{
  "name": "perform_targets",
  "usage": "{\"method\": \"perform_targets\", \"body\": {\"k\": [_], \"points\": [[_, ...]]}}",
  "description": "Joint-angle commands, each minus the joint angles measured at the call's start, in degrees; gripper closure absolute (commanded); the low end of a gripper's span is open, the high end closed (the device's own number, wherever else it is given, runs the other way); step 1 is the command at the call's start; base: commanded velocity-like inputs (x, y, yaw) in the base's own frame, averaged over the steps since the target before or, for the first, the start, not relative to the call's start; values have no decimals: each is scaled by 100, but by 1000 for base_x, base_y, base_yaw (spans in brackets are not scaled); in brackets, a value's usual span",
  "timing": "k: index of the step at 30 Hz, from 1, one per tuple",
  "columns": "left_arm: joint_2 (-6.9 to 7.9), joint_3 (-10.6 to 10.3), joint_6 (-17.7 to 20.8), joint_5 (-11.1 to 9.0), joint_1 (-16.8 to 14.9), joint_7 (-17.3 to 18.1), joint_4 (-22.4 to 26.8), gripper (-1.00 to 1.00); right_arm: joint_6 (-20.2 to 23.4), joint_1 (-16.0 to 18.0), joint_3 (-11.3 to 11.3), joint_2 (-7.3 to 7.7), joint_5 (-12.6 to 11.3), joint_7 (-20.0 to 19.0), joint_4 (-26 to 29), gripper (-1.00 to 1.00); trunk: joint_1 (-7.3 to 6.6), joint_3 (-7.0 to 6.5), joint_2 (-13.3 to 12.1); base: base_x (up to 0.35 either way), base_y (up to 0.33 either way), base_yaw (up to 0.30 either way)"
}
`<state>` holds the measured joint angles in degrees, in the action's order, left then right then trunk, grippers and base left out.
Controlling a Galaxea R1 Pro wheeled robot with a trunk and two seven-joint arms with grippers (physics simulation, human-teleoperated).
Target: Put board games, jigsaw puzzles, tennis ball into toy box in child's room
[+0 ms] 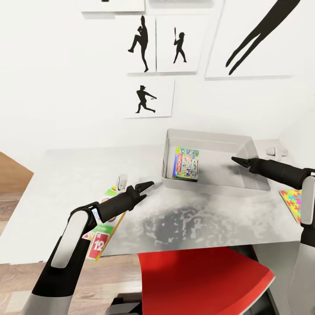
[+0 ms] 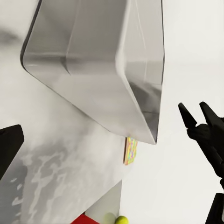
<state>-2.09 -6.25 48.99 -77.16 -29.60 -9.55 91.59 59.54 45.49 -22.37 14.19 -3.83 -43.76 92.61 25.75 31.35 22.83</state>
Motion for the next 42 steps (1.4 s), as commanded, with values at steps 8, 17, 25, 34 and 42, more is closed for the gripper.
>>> {"method": "perform_targets", "body": {"k": [8,17,25,34,42], "points": [[-2,4,27,42,-8,-47,5,-100,46,-123,-13,-5,-38,-3,2,-100,4,-67,9,0,0,0],[1,-6,30,82,-1,-25,7,-100,46,-306,-27,-2,-38,-90,2,-100,4,-151,9,0,0,0],[6,-13,29,97,8,1,13,-100,46,-546,-251,-45,-37,-142,2,-100,4,-225,9,0,0,0],[12,-16,30,103,14,14,22,-100,46,-801,-513,-54,-37,-170,2,-100,4,-309,9,0,0,0],[14,-16,25,104,18,14,22,-100,46,-874,-795,-44,-38,-343,2,-100,4,-384,9,0,0,0]]}}
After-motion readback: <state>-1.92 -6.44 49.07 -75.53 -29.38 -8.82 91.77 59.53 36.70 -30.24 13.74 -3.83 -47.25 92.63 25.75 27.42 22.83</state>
